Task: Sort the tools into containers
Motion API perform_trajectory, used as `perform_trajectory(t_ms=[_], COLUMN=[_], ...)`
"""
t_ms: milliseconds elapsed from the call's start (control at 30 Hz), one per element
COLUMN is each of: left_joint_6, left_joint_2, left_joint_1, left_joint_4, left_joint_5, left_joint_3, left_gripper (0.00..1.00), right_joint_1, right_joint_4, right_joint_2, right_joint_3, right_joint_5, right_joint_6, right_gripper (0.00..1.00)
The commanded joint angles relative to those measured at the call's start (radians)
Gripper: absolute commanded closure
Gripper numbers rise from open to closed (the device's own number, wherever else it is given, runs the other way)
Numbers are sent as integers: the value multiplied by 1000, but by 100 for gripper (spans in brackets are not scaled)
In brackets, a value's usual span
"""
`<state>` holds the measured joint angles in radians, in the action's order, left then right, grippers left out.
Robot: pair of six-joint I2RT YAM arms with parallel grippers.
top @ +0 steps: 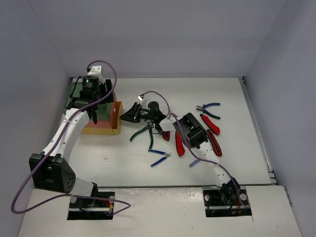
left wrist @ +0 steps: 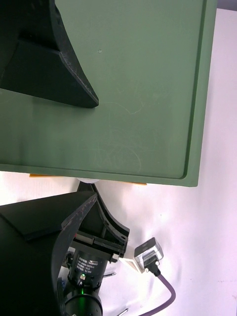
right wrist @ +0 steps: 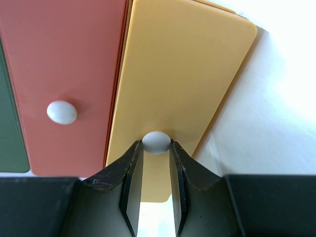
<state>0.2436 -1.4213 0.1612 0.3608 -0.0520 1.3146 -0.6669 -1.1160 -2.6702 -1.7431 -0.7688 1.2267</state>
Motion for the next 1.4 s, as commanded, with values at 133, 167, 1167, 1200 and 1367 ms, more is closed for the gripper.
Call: perform_trajectory(t_ms=[133, 167, 1167, 1200, 1367], left_joint_6=[29, 29, 26, 26, 17], left_joint_2=[-28, -29, -15, -12, 16], left_joint_1=[-5, -6, -12, -12, -12], left_joint_4=[68, 69, 67, 66, 63], left_joint_5=[13, 12, 16, 19, 45], left_joint_3=[11, 12, 9, 9, 22], left_gripper=[36, 36, 36, 36, 36], right_joint_1=[66, 69, 131, 127, 103], right_joint_4=[-51, -51, 5, 9, 195], right_joint_2=[187, 198, 362, 373, 487], right_joint_3=[122, 143, 385, 389, 413], right_joint_5=[6, 8, 14, 22, 142], right_joint_6=[-72, -79, -225, -232, -360], right_gripper=[100, 100, 77, 73, 60])
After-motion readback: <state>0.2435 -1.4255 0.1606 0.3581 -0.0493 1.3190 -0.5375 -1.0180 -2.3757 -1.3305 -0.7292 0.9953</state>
